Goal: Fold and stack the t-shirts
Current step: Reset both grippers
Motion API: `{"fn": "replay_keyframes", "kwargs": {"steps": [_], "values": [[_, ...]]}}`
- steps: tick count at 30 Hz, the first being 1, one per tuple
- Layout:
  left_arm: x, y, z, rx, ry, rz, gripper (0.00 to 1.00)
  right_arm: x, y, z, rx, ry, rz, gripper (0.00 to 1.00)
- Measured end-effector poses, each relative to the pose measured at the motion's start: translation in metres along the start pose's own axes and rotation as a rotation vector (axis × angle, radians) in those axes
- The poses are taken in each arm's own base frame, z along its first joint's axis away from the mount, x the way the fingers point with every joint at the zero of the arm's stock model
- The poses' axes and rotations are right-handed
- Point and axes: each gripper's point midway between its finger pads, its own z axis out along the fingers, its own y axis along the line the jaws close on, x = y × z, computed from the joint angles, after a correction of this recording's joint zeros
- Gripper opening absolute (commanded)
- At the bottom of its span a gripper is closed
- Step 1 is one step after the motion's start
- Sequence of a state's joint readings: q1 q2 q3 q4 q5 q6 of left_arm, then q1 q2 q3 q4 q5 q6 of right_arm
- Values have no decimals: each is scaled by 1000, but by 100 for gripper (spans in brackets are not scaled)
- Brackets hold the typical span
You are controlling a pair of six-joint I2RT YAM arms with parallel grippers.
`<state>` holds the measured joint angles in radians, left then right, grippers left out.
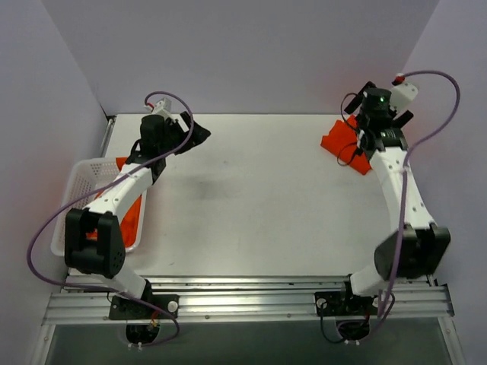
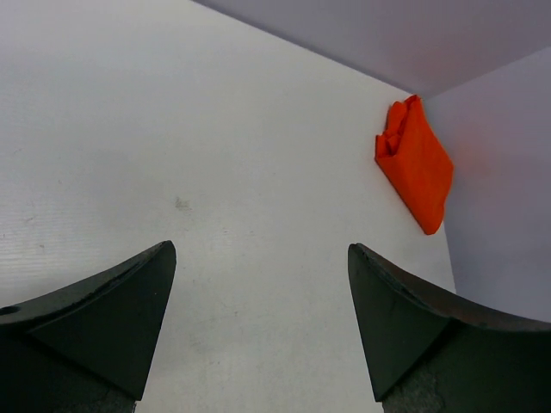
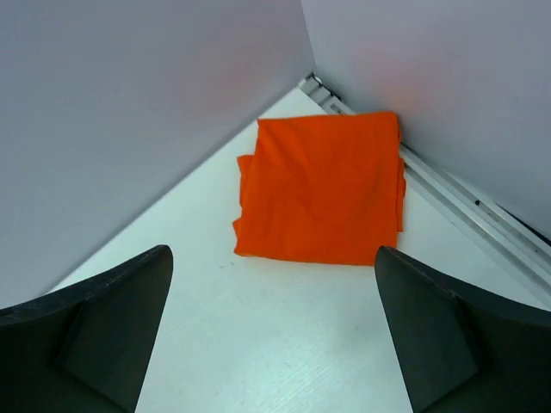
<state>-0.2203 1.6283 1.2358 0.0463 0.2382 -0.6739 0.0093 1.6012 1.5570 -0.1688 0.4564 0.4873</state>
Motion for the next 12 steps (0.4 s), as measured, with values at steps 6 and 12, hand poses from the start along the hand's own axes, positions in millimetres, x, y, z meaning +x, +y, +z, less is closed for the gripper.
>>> {"fn": "replay_keyframes", "kwargs": {"steps": [6,12], "values": [[-12,-23,-45,35,-77,20,89,-32,-53,-96,-60,-120,70,100],[20,-23,-78,-18,-65,39,90,11,-65,-129,-178,-25,12,100]]}}
